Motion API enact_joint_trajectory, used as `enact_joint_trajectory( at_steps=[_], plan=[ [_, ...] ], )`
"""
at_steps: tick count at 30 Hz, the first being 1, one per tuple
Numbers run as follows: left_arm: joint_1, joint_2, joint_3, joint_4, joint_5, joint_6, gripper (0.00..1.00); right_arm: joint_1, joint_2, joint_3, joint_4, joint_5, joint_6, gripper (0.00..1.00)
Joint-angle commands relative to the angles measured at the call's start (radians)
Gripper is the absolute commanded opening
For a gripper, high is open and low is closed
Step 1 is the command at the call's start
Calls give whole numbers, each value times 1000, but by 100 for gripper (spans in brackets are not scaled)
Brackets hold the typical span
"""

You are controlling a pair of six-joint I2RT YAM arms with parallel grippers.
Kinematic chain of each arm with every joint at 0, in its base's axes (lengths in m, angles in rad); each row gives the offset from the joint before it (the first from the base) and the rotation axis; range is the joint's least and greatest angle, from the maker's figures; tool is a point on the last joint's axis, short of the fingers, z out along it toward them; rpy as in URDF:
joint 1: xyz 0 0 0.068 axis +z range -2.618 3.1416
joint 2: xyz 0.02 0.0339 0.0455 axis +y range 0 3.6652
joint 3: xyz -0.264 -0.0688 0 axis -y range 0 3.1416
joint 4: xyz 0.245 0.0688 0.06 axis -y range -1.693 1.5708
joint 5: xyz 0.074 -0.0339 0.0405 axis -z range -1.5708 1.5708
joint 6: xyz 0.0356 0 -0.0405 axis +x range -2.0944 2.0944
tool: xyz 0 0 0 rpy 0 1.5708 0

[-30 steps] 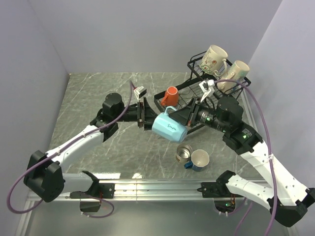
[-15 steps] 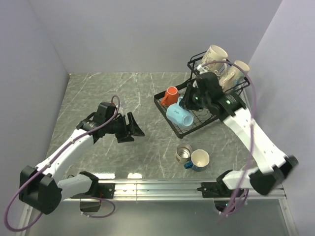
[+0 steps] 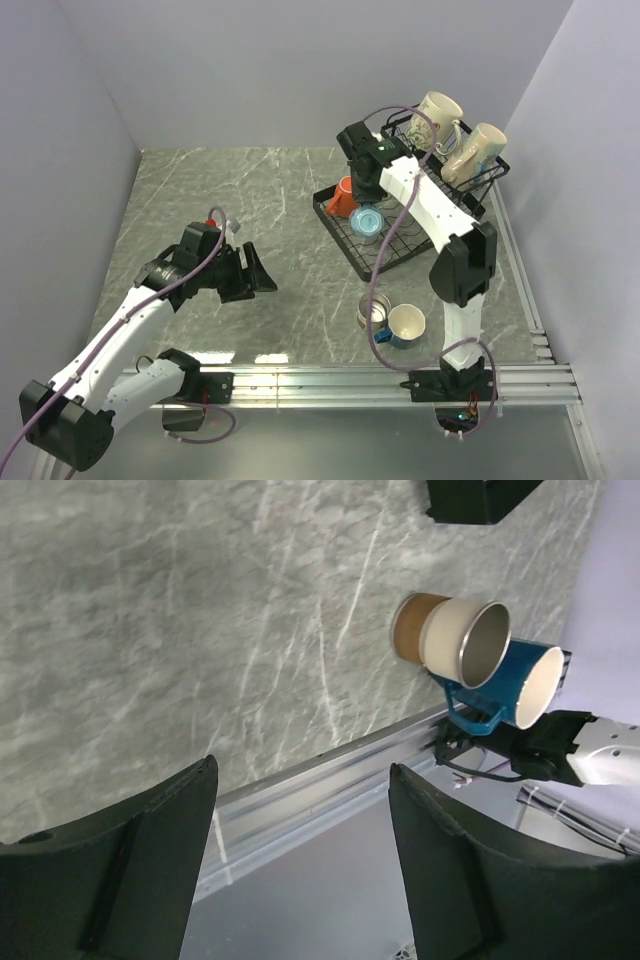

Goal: Load the cups into the dish rack

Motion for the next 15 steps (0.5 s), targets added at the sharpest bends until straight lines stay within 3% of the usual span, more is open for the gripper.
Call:
enact_joint_trajectory(
  at_steps=[1, 15],
  plan=[
    [8, -43, -18, -45, -38, 20, 74, -46, 28, 77, -59, 35, -30, 0],
    [11, -105, -39, -98, -104, 27, 74, -101, 208, 69, -16, -194, 26, 0]
  ],
)
